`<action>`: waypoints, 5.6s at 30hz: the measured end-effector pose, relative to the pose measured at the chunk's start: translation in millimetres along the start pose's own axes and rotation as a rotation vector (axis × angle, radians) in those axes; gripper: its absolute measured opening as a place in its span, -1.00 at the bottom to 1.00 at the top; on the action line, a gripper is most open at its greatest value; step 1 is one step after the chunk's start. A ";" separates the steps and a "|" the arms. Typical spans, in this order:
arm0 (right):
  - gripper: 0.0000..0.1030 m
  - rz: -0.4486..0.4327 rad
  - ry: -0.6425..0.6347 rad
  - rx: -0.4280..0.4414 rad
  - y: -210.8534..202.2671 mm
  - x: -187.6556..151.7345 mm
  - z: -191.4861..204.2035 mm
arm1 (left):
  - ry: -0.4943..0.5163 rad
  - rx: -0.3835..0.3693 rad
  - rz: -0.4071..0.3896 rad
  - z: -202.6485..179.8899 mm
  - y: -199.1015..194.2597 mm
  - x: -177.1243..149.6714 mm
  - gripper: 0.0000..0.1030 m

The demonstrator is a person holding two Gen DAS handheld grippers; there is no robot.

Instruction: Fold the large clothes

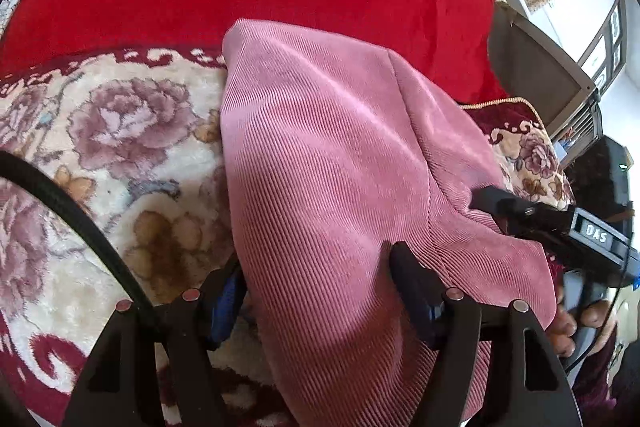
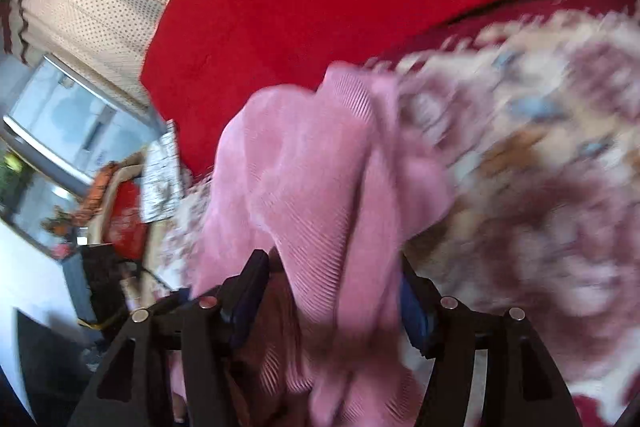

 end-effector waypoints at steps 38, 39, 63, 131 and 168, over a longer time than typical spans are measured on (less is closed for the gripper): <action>-0.01 0.086 -0.193 -0.106 -22.8 -68.2 59.2 | 0.033 0.338 -0.097 -29.5 -61.3 -55.3 0.47; 0.01 0.061 -0.200 -0.101 -39.6 -66.7 63.5 | 0.041 0.363 -0.125 -36.0 -73.8 -56.9 0.47; 0.51 -0.473 -0.364 -0.343 -306.2 -131.8 159.2 | 0.295 0.682 -0.674 -228.5 -297.1 -121.6 1.00; 0.63 -0.749 -0.471 -0.503 -376.0 -176.5 218.9 | 0.224 0.676 -0.788 -235.4 -360.0 -152.8 1.00; 0.63 -0.690 -0.413 -0.541 -364.4 -170.0 195.3 | 0.241 0.664 -0.716 -233.8 -342.0 -154.1 1.00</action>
Point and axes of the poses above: each gripper's, at about its wrist camera, not at the fingertips, and y roughly the way its jaws point, z to its left, x to its top, the point moved 1 cm from there along y, roughly the way its jaws point, and after that the axes turned 7 degrees about -x, right-handed, at the moved point
